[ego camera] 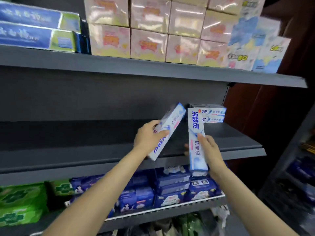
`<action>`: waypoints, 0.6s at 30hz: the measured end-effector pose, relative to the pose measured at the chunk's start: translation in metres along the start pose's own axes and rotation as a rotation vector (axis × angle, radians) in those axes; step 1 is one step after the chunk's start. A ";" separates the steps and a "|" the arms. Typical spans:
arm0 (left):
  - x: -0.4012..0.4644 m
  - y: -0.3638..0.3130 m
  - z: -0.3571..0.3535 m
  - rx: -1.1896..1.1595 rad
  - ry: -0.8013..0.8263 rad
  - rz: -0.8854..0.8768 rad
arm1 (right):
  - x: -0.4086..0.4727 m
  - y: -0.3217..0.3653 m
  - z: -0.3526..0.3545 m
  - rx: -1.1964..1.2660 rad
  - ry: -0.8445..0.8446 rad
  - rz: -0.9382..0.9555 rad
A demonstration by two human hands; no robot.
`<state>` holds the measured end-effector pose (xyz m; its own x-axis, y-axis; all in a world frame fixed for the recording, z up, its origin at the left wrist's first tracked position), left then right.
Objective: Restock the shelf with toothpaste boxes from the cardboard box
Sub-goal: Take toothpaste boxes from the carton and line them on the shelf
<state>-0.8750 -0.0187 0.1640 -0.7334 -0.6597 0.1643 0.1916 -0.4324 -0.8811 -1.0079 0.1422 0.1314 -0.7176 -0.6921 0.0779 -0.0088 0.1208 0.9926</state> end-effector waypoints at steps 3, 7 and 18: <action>0.031 -0.015 -0.034 0.158 -0.031 0.003 | 0.035 0.013 0.050 -0.010 -0.037 0.053; 0.078 -0.042 -0.085 0.445 -0.026 0.048 | 0.089 0.027 0.100 -0.043 0.041 0.092; 0.183 -0.081 -0.199 0.918 0.041 -0.101 | 0.192 0.048 0.207 -0.058 0.036 0.159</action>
<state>-1.1547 0.0179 0.1773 -0.7939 -0.5775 0.1905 0.5545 -0.8160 -0.1632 -1.2904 0.1626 0.1748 -0.6813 -0.6928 0.2364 0.1437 0.1900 0.9712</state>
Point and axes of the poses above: each hand's wrist, its own x-axis towards the middle knuckle, its own z-axis out of the back of the hand, y = z × x, the point moved 7 cm from there along x, towards the middle knuckle, and after that the axes turned 8 degrees about y, right-handed, at the moved point
